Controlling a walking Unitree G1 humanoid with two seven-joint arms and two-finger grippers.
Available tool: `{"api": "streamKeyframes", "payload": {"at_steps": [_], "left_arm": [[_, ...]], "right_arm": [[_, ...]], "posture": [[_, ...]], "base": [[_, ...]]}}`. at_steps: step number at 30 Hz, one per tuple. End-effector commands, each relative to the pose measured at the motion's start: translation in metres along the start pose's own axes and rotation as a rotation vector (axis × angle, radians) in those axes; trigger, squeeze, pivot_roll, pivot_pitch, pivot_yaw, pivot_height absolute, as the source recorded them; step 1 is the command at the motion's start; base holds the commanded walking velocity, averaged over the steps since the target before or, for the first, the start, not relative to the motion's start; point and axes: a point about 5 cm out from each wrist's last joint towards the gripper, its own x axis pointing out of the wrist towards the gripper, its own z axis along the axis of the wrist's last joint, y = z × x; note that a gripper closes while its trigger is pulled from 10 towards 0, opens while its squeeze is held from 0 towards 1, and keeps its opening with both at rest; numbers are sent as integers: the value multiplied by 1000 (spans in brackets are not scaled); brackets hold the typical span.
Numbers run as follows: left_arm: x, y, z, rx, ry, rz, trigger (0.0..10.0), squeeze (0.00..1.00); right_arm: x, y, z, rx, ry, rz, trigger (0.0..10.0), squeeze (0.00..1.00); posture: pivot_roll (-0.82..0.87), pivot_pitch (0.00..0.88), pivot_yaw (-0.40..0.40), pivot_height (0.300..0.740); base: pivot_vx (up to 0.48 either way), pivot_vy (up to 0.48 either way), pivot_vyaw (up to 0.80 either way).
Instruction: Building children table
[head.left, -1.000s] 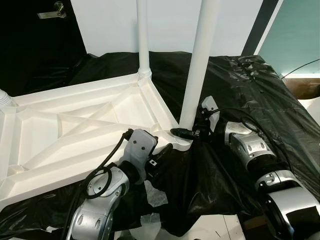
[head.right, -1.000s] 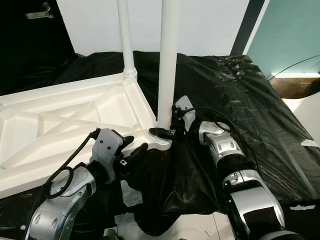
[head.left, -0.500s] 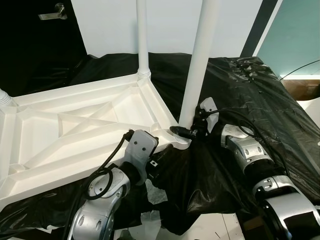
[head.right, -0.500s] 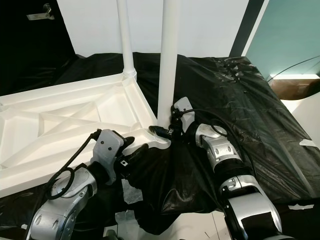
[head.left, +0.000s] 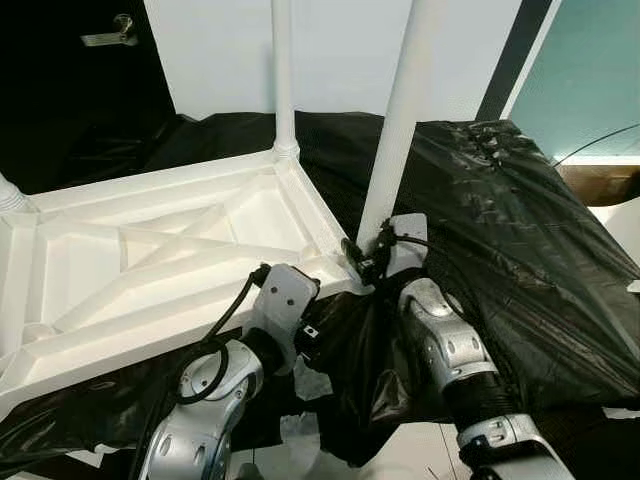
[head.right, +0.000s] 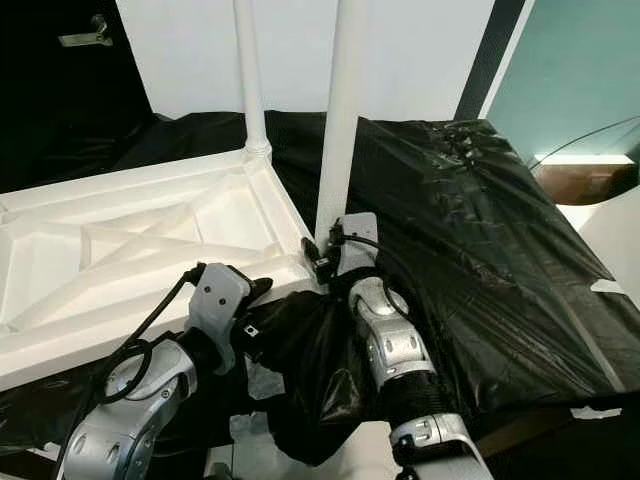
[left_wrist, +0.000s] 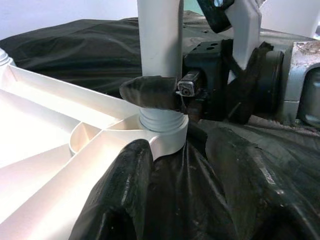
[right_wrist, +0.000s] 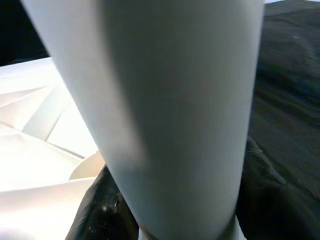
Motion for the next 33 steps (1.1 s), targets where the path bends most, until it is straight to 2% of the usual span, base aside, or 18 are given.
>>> {"api": "streamKeyframes", "payload": {"at_steps": [1, 10, 11, 13, 14, 19, 21, 25, 26, 28, 31, 33], "left_arm": [[-1, 2, -1, -4, 10, 67, 10000, 0], [-1, 4, 0, -1, 11, 71, 10000, 0], [0, 4, 0, -1, 10, 71, 10000, 0], [0, 4, 0, -1, 10, 71, 10000, 0], [0, 3, 0, -1, 9, 71, 10000, 0], [1, 4, 1, 1, 5, 75, 10000, 0], [1, 5, 2, 2, 3, 80, 10000, 0], [0, 6, 2, 2, 2, 82, 10000, 0], [0, 6, 2, 2, 2, 83, 10000, 0], [0, 6, 2, 3, 1, 84, 10000, 0], [1, 6, 2, 3, 1, 83, 10000, 0], [2, 7, 3, 8, -3, 82, 10000, 0]], "right_arm": [[-7, 2, -19, 28, 96, -11, 10000, 0], [-10, 5, -10, 41, 71, -38, 10000, 0], [-10, 3, -7, 42, 60, -49, 10000, 337], [-10, 3, -7, 42, 60, -49, 10000, 337], [-10, 1, -5, 41, 51, -53, 10000, 1000], [-15, -13, 7, 35, -16, 13, 10000, 1000], [-18, -24, 12, 31, -37, 94, 10000, 1000], [-19, -28, 13, 25, -36, 139, 10000, 1000], [-19, -32, 13, 15, -29, 198, 10000, 0], [-14, -36, 16, -23, -13, 327, 10000, 0], [-10, -36, 17, -43, -4, 385, 10000, 0], [0, -36, 21, -90, 14, 484, 10000, 0]], "posture": [[141, 60, -71, 740], [137, 66, -60, 740], [134, 68, -60, 740], [134, 68, -60, 740], [133, 66, -60, 740], [134, 63, -63, 740], [135, 61, -65, 740], [136, 60, -65, 740], [136, 60, -65, 740], [130, 59, -64, 740], [129, 56, -62, 740], [141, 49, -67, 740]], "base": [[0, 0, 0], [0, 0, 0], [0, 0, 0], [0, 0, 0], [0, 0, 0], [0, 0, 0], [0, 0, 0], [0, 0, 0], [0, 0, 0], [0, 0, 0], [0, 0, 0], [0, 0, 0]]}}
